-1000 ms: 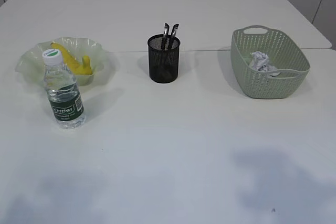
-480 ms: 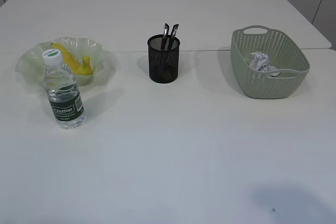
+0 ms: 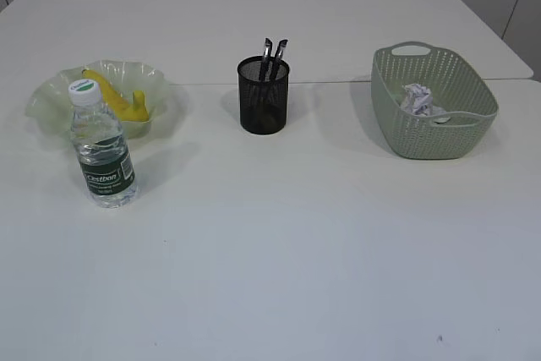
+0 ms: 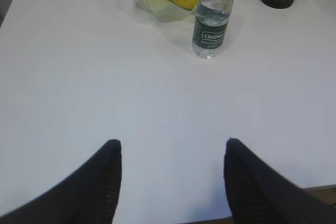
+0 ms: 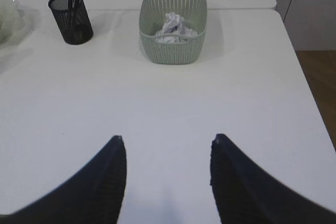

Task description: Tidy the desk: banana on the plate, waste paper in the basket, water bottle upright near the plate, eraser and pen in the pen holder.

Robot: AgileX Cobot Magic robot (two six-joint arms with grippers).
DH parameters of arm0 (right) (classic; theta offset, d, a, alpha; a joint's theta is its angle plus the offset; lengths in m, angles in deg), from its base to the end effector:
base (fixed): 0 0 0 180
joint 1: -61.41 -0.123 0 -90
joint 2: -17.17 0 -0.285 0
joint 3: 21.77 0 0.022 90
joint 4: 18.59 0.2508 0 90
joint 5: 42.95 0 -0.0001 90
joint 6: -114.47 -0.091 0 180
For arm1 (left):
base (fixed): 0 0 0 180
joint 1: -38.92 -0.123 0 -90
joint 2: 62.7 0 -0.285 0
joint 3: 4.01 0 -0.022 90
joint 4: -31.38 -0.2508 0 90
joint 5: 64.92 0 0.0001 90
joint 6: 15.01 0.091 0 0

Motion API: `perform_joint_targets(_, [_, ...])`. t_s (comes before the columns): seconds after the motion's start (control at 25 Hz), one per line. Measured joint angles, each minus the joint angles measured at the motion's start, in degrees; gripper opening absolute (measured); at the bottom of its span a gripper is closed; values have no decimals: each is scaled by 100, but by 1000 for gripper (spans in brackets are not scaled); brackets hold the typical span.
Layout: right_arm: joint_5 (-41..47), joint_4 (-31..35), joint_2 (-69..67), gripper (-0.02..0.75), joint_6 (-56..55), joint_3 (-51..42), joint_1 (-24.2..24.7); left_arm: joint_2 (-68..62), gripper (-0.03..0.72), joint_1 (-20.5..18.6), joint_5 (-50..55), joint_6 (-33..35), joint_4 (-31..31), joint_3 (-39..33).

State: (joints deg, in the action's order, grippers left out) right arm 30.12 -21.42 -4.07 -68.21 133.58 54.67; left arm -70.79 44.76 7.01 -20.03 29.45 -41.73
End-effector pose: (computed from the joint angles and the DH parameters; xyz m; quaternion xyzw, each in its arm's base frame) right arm -0.0207 -0.0068 0.3725 -0.0247 0.8609 0.0178 0.5079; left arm -0.0367 0.0067 0.3113 0.0023 0.8559 -0.0326 0.5161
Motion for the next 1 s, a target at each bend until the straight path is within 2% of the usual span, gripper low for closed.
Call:
perform_joint_targets(0.48, [12, 110, 992, 391, -3, -152, 0, 0, 423, 0, -51, 84, 224, -512])
perform_joint_targets(0.88, [-6, 211, 1150, 391, 202, -1483, 0, 0, 398, 0, -362, 95, 224, -814])
perform_joint_targets(1.0, [-318, 200, 1150, 391, 268, -1887, 0, 0, 394, 0, -453, 156, 193, -825])
